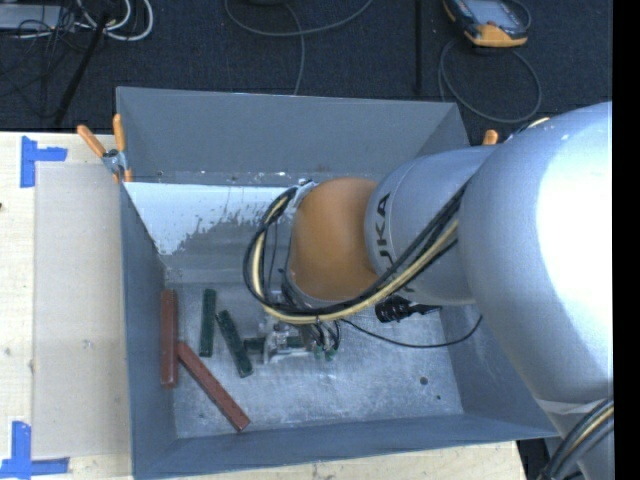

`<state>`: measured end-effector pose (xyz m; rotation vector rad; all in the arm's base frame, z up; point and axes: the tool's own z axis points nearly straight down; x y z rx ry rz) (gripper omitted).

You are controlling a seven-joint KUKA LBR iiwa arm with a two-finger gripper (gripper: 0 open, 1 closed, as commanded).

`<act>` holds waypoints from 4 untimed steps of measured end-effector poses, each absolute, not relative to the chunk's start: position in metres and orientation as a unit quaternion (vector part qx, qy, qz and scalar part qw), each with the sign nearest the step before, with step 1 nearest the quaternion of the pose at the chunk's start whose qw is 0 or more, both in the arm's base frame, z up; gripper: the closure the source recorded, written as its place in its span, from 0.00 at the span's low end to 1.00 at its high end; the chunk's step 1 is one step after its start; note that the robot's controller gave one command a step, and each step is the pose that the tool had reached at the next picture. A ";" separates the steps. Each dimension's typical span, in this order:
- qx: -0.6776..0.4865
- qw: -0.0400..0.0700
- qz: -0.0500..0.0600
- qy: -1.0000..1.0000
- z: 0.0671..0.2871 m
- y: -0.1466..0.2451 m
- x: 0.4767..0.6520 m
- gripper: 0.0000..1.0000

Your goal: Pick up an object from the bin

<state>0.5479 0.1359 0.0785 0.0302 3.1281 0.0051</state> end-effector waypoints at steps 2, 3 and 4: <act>0.040 -0.008 -0.002 0.999 0.129 0.126 0.496 1.00; 0.018 -0.001 0.000 1.000 0.192 0.095 0.502 1.00; 0.018 -0.001 0.000 1.000 0.192 0.096 0.502 1.00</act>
Offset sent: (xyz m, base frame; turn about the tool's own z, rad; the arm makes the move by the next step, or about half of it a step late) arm 0.0024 0.0139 0.1721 0.0650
